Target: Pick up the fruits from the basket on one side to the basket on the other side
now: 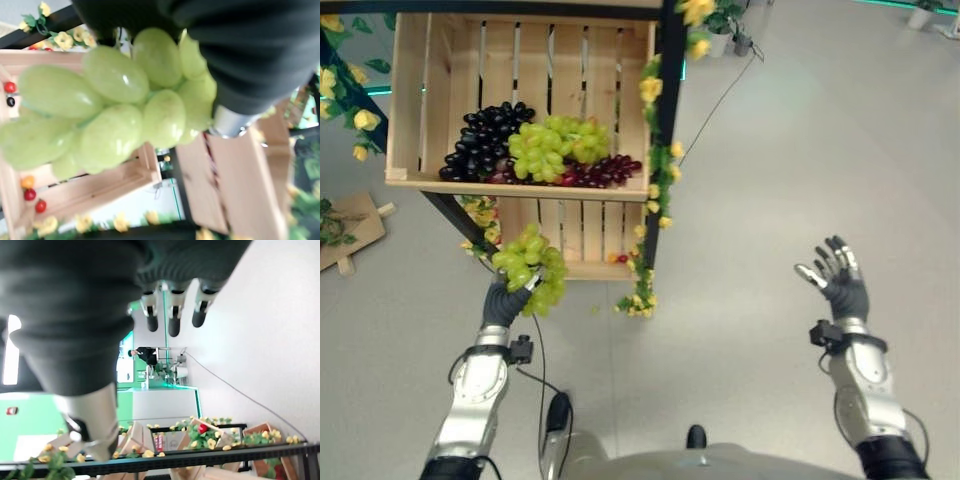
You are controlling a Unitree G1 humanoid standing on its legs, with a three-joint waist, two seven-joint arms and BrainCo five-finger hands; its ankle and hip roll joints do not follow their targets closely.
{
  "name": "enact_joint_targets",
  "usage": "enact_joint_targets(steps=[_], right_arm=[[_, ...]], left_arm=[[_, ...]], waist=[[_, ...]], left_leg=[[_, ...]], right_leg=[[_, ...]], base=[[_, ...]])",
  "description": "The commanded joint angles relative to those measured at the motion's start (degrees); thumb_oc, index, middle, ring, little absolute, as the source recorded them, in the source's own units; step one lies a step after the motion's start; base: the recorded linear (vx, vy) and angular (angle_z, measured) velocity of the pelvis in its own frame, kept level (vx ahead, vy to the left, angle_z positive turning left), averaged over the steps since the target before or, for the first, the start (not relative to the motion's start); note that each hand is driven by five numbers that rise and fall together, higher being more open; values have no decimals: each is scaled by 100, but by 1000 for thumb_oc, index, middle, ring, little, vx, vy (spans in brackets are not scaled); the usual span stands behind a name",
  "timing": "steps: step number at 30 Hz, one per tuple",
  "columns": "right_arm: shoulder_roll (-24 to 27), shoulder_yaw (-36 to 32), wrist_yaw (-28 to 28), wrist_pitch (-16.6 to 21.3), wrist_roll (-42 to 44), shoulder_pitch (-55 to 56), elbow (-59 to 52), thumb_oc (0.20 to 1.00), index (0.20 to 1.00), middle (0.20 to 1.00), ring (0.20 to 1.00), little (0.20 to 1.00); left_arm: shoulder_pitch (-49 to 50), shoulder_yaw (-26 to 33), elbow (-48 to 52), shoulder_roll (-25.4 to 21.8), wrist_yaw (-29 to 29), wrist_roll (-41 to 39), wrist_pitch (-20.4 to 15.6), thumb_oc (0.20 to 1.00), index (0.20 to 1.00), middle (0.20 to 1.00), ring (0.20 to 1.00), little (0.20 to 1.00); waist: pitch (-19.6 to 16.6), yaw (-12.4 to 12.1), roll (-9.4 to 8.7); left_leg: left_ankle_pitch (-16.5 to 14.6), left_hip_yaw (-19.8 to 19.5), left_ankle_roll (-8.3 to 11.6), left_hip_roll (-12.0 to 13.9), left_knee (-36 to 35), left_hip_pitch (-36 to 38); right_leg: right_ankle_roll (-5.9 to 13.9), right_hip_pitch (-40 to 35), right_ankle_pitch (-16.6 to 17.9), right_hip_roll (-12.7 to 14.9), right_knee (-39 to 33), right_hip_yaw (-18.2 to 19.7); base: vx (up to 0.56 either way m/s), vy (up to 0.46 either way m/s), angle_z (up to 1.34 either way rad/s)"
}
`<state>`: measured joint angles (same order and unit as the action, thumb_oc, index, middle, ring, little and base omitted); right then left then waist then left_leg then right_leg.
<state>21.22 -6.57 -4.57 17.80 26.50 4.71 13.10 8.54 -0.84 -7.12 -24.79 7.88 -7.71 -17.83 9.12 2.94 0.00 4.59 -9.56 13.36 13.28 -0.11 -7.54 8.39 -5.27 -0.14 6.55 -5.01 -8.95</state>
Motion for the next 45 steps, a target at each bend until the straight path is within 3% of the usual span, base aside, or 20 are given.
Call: enact_joint_targets(steps=[1,3,5,8,11,13,14,15,16,18,20,23,34,45], right_arm=[[263,-10,87,331,72,-501,-258,1000,1000,1000,1000,1000],[215,35,99,279,11,-556,-252,1000,1000,1000,1000,1000],[141,-43,87,290,49,-513,-273,1000,1000,1000,1000,1000],[-54,-98,36,278,30,-534,-311,1000,1000,1000,1000,1000],[-180,-76,26,274,-9,-580,-318,1000,1000,1000,1000,1000],[-199,-77,-27,249,-54,-642,-308,1000,1000,1000,1000,1000],[-198,-74,-29,250,-55,-645,-306,1000,1000,1000,1000,1000],[-275,-18,-54,275,-9,-741,-223,1000,1000,1000,1000,1000],[-273,-16,-54,277,-9,-743,-219,1000,1000,1000,1000,1000],[-291,14,-35,272,-17,-735,-209,1000,1000,1000,1000,1000],[-277,44,16,251,-30,-733,-113,1000,1000,1000,1000,1000],[-277,67,10,225,-78,-722,-7,1000,1000,1000,1000,1000],[-201,130,-27,109,-193,-705,92,1000,1000,1000,1000,1000],[-157,126,-85,114,-260,-648,-28,1000,1000,1000,1000,1000]], left_arm=[[-157,457,468,-213,92,-94,-474,200,200,200,200,200],[-89,494,491,-250,28,-54,-463,200,200,200,200,200],[-86,533,527,-299,22,-64,-459,200,200,200,200,200],[-320,513,448,-593,109,90,-446,200,200,200,200,200],[-383,513,403,-752,181,281,-461,200,200,200,200,200],[-384,483,399,-777,187,282,-477,200,200,200,200,200],[-386,484,395,-776,188,282,-480,200,200,200,200,200],[-353,504,420,-779,247,394,-476,200,200,200,200,200],[-352,504,421,-776,250,398,-475,200,200,200,200,200],[-359,522,410,-692,190,273,-478,200,200,200,200,200],[-315,535,424,-572,89,146,-465,200,200,200,200,200],[-214,558,414,-428,28,14,-427,200,200,200,200,200],[-258,354,284,-171,-69,-214,-358,200,200,200,200,200],[-157,171,880,-67,-370,-662,-368,200,200,200,200,200]], waist=[[-231,-144,-15],[-235,-231,-123],[-254,-224,-185],[-212,-247,-478],[-221,-211,-630],[-227,-176,-605],[-232,-186,-604],[-202,-264,-503],[-205,-258,-503],[-243,-259,-482],[-371,-397,-478],[-486,-484,-504],[-623,-351,-487],[-647,-253,-456]], left_leg=[[269,-383,-111,159,328,-34],[-262,-397,-207,-34,682,-43],[-397,-293,-231,-96,754,-57],[-734,68,-475,-365,879,-180],[-836,220,-656,-620,912,-262],[-942,316,-806,-850,937,-278],[-945,329,-809,-846,936,-280],[-956,453,-903,-959,939,-221],[-958,449,-905,-962,937,-222],[-917,527,-997,-1098,832,-161],[-861,713,-1106,-1241,687,-73],[-851,831,-1115,-1304,581,71],[-757,848,-970,-1120,427,299],[-667,746,-836,-964,342,378]], right_leg=[[9,69,-430,80,208,93],[121,77,-326,291,211,231],[210,41,-275,437,216,239],[483,340,52,914,548,145],[606,647,922,1237,729,281],[551,870,1536,1406,559,271],[552,878,1546,1402,550,284],[519,999,1428,1308,478,-55],[521,1002,1416,1311,490,-59],[438,899,1012,1074,568,-61],[290,670,336,689,686,-333],[230,525,125,509,613,-454],[147,257,-1,415,322,-564],[23,79,-147,267,207,-644]], base=[[86,358,-26],[102,350,-26],[58,322,-24],[-24,374,-9],[-37,323,5],[-36,406,21],[-51,496,-22],[-26,286,-39],[-36,422,-42],[-3,302,-39],[7,282,-20],[32,93,-47],[27,-73,2],[23,-51,10]])
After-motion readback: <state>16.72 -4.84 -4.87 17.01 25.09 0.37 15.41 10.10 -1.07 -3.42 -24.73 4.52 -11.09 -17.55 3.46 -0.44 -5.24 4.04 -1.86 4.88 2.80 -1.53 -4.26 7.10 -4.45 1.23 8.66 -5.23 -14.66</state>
